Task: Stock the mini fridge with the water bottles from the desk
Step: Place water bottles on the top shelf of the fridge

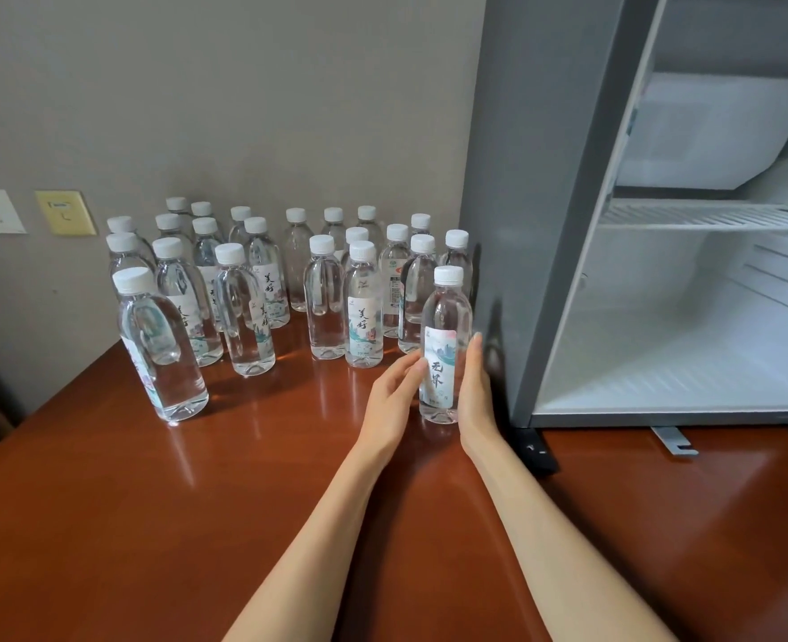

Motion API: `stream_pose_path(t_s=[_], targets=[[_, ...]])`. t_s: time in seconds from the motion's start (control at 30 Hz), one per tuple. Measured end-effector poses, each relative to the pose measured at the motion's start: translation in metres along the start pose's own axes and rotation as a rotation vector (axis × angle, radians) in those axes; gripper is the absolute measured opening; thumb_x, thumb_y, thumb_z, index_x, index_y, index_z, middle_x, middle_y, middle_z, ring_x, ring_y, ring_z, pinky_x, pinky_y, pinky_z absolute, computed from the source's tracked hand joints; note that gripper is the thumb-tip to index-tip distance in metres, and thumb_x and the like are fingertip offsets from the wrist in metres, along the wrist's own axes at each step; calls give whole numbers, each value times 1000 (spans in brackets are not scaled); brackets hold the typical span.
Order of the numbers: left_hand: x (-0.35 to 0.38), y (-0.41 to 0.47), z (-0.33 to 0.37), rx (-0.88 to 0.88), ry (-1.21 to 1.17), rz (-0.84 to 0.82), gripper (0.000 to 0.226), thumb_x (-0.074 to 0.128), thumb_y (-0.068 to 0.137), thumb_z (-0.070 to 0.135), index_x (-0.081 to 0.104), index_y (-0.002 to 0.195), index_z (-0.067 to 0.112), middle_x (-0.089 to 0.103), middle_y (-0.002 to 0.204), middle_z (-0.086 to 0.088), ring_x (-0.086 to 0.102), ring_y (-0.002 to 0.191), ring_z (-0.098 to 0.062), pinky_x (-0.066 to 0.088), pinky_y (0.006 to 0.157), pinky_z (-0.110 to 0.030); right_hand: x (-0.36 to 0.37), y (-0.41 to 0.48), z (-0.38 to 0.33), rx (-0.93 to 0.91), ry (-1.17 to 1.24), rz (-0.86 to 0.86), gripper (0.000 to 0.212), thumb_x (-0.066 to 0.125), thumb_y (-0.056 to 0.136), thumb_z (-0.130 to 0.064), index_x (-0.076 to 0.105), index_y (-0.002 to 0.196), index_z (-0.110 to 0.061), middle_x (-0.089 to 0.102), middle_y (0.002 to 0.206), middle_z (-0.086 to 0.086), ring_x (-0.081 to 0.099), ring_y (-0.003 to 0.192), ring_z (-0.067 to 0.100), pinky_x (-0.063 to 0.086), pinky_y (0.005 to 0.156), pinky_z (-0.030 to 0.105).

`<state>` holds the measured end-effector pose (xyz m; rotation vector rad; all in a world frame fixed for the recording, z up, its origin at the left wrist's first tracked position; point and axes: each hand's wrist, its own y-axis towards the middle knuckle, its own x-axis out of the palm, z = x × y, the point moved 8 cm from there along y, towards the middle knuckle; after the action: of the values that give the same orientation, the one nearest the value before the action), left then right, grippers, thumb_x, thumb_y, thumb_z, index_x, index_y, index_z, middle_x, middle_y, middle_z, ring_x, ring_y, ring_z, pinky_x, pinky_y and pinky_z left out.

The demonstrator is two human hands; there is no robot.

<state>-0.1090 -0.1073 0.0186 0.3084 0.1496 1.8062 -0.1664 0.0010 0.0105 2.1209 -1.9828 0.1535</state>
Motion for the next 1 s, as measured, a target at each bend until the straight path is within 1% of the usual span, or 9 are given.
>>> stream_pose_path(t_s=[0.1, 0.2, 0.27, 0.33, 0.4, 0.53, 0.67, 0.8, 1.0], targets=[[0, -1, -1, -4, -15, 1, 27, 52, 98, 26, 66, 119, 16, 71, 111, 3, 66, 103, -9, 50, 76, -18, -2, 4, 1, 42, -9, 0, 62, 27, 100, -56, 63, 124, -10, 67, 122, 12, 61, 117, 27, 44, 106, 48], [1, -2, 2, 16, 8, 1, 20, 53, 98, 25, 69, 108, 20, 72, 100, 6, 65, 93, -4, 48, 77, -20, -2, 5, 3, 88, 13, -33, 64, 24, 100, -57, 57, 133, -13, 63, 129, 12, 59, 119, 26, 45, 106, 46], [0, -1, 4, 55, 92, 27, 20, 53, 98, 27, 72, 101, 19, 70, 95, -2, 60, 86, 0, 44, 77, -18, 2, 0, 3, 94, 44, -80, 65, 22, 100, -56, 58, 129, -11, 66, 123, 15, 65, 110, 24, 52, 98, 40], [-7, -2, 2, 61, 236, 128, 23, 57, 96, 32, 74, 100, 17, 62, 99, -10, 49, 81, 7, 38, 76, -9, 8, -4, 3, 91, 65, -139, 66, 22, 99, -56, 58, 126, -9, 67, 118, 17, 66, 103, 25, 54, 90, 37], [-16, -5, 0, 36, 279, 232, 24, 61, 92, 36, 75, 98, 17, 54, 99, -6, 45, 86, 7, 37, 78, -8, 11, -6, 2, 67, 13, -195, 62, 30, 93, -60, 58, 124, -14, 69, 114, 11, 67, 101, 19, 56, 84, 31], [-17, -10, 7, 76, 290, 261, 17, 66, 88, 38, 75, 95, 26, 49, 94, 3, 45, 89, 5, 40, 80, -11, 8, -7, 1, 52, -65, -230, 32, 52, 94, -47, 60, 115, -25, 72, 100, -6, 70, 91, 3, 52, 68, 13], [-20, -11, 8, 51, 285, 305, 17, 70, 84, 39, 76, 89, 24, 56, 94, -1, 49, 80, 6, 38, 72, -6, 6, -11, 5, 112, -34, -245, 27, 62, 91, -41, 69, 107, -20, 76, 83, -8, 71, 76, 3, 50, 56, 12], [-21, -10, 6, 17, 332, 281, 27, 63, 90, 40, 77, 89, 17, 69, 98, -2, 55, 81, 12, 38, 68, -4, 7, -15, 5, 117, -29, -250, 24, 66, 90, -34, 67, 108, -19, 75, 86, -2, 72, 79, 10, 54, 62, 19], [-18, -21, 5, 4, 210, 252, 25, 57, 95, 33, 71, 105, 15, 72, 99, 2, 67, 80, 2, 50, 76, -16, 8, -27, 0, 128, -53, -267, 34, 66, 90, -35, 64, 118, -17, 73, 100, 6, 71, 89, 17, 56, 73, 27]])
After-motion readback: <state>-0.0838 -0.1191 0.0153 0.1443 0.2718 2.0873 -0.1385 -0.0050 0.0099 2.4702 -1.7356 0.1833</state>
